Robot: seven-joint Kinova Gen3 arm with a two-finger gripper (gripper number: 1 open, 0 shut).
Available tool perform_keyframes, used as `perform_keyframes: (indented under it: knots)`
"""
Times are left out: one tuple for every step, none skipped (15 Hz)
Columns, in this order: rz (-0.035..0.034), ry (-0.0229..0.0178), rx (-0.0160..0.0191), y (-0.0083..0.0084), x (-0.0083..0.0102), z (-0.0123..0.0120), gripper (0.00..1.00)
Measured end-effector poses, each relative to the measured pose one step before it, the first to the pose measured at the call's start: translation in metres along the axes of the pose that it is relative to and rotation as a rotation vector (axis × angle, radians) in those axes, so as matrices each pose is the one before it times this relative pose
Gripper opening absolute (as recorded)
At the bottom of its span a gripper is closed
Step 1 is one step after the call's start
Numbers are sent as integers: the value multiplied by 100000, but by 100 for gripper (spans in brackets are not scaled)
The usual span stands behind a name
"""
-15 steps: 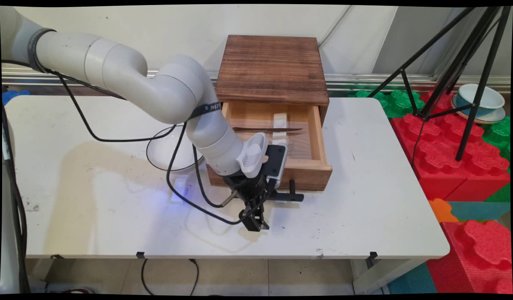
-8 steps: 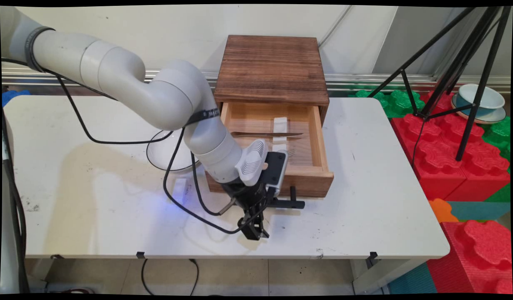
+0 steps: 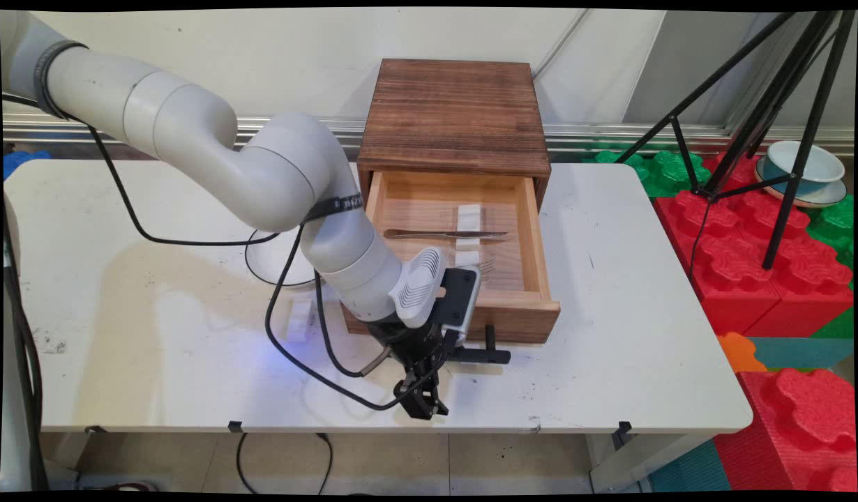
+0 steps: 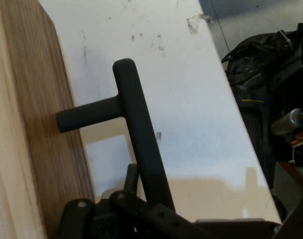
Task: Open the drawer
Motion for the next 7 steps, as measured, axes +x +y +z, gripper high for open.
perform_keyframes:
  knots:
    - [25,52,-133,157,9,-7,100]
    - [54,30,-63,99,3,-8,100]
    - [80,56,-32,130,12,-15,100]
    - [108,51,4,132,4,-16,100]
    - [127,53,146,101,18,-20,100]
    - [186,-34,348,103,-11,-41,100]
    - [149,-6,290,73,14,-29,100]
